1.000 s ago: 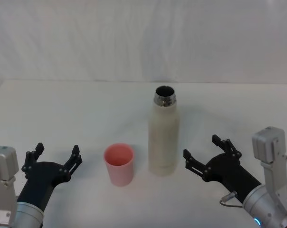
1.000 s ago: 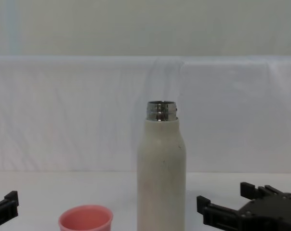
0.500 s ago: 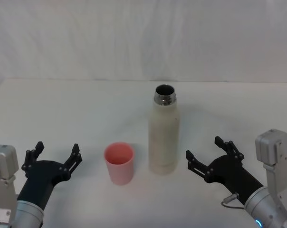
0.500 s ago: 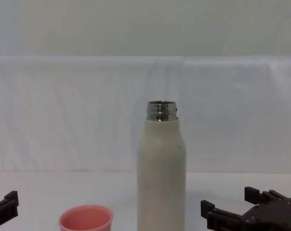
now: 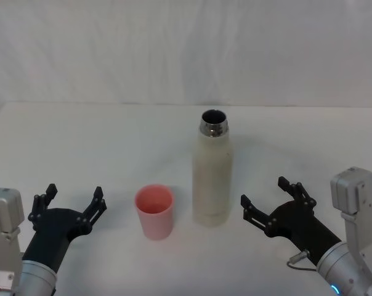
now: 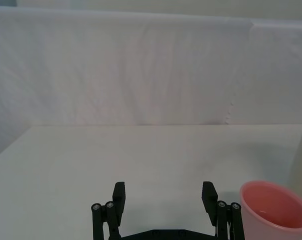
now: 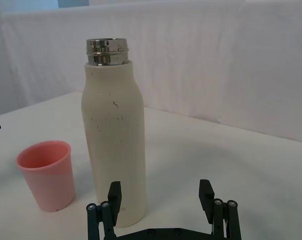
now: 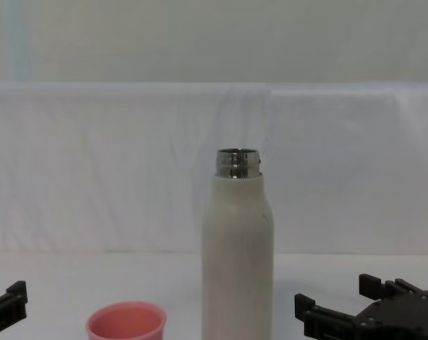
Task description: Grasp the thermos with one hand and pour water into the cup lid.
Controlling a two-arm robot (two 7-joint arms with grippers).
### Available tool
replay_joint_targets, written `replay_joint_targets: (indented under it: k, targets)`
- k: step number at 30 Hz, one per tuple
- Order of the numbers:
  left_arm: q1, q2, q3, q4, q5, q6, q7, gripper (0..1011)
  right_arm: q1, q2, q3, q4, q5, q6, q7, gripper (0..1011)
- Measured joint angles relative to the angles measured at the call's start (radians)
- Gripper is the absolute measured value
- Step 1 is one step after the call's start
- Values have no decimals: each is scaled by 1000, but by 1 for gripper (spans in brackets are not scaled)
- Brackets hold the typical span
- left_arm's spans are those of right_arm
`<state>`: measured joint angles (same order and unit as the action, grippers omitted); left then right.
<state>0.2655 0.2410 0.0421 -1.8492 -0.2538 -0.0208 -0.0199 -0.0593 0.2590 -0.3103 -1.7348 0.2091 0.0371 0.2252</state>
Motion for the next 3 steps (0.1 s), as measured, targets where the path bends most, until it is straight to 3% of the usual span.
replay_joint_targets:
  k: [3]
  targets:
    - [0, 0, 0, 0, 0, 0, 0, 1001, 0, 0, 0, 0, 0, 0, 0, 999]
